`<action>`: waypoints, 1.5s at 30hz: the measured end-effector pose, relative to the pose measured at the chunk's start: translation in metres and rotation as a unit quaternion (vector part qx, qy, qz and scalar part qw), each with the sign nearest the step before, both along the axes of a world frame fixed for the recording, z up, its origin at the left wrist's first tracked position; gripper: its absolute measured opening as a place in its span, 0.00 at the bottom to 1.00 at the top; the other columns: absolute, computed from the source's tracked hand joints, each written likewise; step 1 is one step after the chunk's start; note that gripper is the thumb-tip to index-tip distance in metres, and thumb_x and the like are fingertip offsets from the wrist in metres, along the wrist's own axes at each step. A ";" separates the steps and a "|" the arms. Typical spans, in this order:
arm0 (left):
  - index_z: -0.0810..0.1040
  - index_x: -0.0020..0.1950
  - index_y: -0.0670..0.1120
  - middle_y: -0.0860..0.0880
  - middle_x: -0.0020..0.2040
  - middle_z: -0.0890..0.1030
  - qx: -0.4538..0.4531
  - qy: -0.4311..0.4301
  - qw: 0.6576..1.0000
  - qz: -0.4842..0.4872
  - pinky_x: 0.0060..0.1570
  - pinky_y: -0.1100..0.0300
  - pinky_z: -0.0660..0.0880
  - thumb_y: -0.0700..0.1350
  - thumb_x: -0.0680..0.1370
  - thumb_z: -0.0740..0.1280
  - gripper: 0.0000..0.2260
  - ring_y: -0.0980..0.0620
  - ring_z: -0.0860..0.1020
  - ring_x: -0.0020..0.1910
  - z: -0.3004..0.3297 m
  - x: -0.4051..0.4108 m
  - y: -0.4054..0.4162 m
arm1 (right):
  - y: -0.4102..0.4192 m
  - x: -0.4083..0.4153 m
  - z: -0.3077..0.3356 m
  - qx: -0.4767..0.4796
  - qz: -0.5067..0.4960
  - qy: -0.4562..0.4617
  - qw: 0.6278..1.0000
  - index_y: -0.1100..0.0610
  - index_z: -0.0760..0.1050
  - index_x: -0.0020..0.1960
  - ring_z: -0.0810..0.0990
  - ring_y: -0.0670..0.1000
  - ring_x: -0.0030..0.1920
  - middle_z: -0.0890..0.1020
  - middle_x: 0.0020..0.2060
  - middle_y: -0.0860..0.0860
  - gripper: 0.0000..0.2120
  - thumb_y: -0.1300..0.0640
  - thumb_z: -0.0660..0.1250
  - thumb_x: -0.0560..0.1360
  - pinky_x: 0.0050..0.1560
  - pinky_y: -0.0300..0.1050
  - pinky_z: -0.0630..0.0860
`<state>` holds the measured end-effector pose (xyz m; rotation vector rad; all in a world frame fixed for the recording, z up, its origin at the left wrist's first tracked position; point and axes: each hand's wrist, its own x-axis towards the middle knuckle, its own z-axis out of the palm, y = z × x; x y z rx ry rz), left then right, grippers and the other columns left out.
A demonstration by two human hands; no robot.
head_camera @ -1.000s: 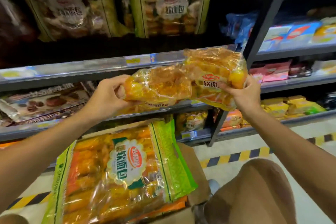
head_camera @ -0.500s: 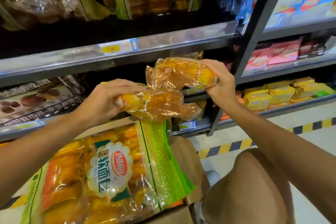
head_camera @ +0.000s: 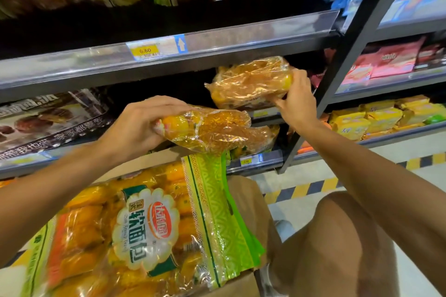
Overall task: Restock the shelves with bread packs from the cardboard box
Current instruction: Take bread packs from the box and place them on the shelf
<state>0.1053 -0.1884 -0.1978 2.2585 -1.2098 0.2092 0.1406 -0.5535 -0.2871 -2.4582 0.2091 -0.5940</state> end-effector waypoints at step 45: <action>0.79 0.66 0.41 0.46 0.63 0.80 -0.016 -0.059 0.998 -0.011 0.62 0.45 0.75 0.38 0.74 0.76 0.20 0.48 0.78 0.64 0.006 0.013 -0.036 | 0.026 0.012 -0.009 -0.131 0.184 0.209 0.952 0.57 0.62 0.76 0.62 0.59 0.71 0.64 0.70 0.60 0.30 0.56 0.69 0.78 0.68 0.52 0.67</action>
